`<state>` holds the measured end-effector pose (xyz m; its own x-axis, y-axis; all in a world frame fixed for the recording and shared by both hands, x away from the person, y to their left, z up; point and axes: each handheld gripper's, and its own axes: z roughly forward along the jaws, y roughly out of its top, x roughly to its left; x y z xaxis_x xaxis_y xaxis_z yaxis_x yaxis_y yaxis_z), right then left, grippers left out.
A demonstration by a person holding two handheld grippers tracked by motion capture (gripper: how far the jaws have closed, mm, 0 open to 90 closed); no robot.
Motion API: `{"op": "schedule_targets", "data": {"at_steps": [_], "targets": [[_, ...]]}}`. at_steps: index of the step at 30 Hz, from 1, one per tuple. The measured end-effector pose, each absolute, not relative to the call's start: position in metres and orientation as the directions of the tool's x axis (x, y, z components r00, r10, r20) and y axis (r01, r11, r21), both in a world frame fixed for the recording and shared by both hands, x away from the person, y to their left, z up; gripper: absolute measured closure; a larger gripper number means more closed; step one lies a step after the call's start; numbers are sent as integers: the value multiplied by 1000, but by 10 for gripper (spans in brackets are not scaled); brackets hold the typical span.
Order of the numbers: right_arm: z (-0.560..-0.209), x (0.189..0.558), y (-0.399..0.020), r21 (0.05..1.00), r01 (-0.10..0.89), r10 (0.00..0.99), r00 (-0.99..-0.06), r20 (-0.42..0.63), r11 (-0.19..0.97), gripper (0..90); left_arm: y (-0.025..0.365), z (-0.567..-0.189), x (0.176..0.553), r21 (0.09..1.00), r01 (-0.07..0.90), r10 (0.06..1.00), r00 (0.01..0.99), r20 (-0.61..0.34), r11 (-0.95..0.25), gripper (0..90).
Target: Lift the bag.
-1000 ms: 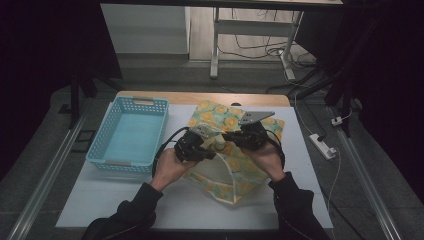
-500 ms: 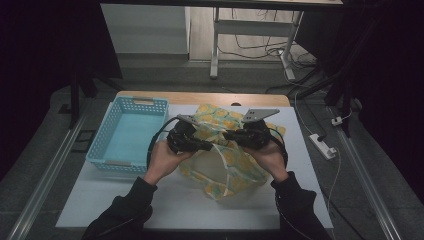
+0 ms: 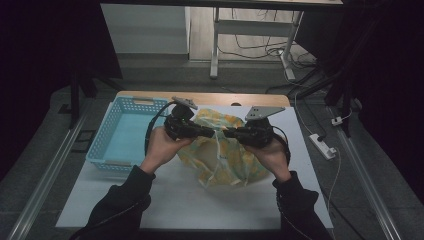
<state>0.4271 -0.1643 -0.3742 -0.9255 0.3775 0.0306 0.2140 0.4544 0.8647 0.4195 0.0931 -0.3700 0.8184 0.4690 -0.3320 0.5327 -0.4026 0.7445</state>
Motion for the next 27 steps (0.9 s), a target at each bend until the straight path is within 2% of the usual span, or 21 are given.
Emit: {"op": "schedule_targets", "data": {"at_steps": [7, 21, 27], "targets": [[-363, 428, -166, 871, 215, 377, -925, 37, 441, 897, 89, -350, 428, 749, 518, 472, 825, -310, -413, 892], [-313, 426, -164, 890, 172, 376, -927, 1, 422, 899, 97, -298, 433, 798, 460, 476, 842, -254, -389, 892], [-295, 428, -160, 891, 168, 378, -926, -4, 422, 899, 103, -281, 439, 808, 471, 484, 832, -272, -354, 892]]}}
